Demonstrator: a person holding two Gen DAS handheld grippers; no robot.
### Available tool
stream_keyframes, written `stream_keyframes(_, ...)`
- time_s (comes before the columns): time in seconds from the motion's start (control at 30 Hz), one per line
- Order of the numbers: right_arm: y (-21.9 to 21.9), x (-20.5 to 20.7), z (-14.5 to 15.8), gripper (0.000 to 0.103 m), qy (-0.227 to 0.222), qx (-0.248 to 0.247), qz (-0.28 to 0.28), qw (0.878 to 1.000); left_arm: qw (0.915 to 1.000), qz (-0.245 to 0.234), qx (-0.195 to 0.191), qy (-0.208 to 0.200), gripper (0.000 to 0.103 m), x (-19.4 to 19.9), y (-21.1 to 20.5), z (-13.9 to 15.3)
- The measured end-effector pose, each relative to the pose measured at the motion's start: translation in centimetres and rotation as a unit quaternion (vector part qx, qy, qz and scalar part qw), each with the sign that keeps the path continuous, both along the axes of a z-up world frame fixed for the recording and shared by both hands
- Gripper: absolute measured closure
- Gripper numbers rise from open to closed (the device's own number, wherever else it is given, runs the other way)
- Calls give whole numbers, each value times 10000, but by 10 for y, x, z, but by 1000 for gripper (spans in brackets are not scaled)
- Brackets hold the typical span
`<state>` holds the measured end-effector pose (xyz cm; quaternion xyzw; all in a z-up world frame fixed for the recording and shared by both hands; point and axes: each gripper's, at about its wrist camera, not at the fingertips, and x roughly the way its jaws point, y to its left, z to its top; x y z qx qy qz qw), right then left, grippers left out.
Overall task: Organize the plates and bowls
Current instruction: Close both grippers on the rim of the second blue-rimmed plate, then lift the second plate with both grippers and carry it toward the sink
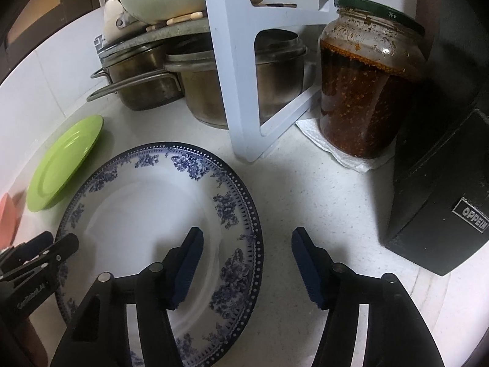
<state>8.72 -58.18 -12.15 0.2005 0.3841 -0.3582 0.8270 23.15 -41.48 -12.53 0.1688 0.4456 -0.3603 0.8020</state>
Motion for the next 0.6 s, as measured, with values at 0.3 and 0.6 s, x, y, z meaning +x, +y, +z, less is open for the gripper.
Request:
stream_keyframes(0.3,-2,6,-1,57,75,-28,79,9999,9999,-65,-95,106,67,2,-4,1)
stream_keyframes(0.6,3,18,0,65,222,-67,409,9989,9998,35,-96,143,69,3,-3,1)
